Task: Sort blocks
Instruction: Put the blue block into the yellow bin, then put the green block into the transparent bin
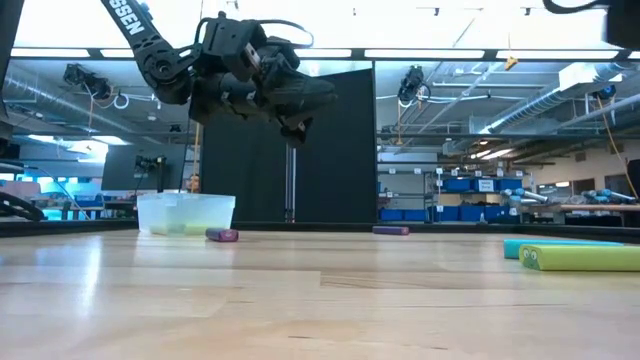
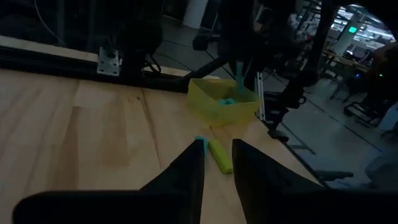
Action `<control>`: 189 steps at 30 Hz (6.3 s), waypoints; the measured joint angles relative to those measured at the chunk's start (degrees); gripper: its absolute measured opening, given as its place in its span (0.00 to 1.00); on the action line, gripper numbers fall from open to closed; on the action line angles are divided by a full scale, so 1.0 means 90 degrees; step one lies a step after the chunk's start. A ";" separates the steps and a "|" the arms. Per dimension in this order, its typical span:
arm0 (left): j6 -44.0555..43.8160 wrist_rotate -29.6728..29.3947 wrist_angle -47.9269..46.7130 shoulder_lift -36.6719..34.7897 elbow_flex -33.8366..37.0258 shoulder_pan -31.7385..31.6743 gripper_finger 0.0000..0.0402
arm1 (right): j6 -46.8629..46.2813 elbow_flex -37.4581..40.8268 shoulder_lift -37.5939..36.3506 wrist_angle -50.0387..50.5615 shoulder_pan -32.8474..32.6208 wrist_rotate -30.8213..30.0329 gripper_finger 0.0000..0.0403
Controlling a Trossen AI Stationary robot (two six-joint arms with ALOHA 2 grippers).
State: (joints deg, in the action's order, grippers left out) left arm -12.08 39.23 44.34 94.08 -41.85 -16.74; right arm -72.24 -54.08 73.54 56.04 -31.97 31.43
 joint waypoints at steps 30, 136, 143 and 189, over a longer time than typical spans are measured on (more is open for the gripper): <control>0.1213 -0.1240 0.0127 0.0000 0.0007 0.0003 0.20 | -0.0407 0.1579 0.0056 -0.1240 -0.0610 0.0201 0.42; -0.4240 -0.2137 0.0731 0.0000 0.0809 0.0389 0.51 | 0.7301 -0.1865 0.2613 -0.1519 0.2408 -0.7361 0.27; -0.4315 -0.2289 0.0659 0.0007 0.0611 0.0567 0.57 | 0.7583 -0.1865 0.2613 -0.1915 0.2455 -0.7210 0.27; -0.3375 -0.1860 -0.0192 0.0743 -0.0338 0.0422 0.18 | 0.8003 -0.1867 0.2604 -0.2153 0.2596 -0.7155 0.32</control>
State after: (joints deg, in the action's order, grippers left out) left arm -42.46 22.49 42.60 100.77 -44.88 -12.94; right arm -0.21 -70.88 96.97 36.66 -8.61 -32.97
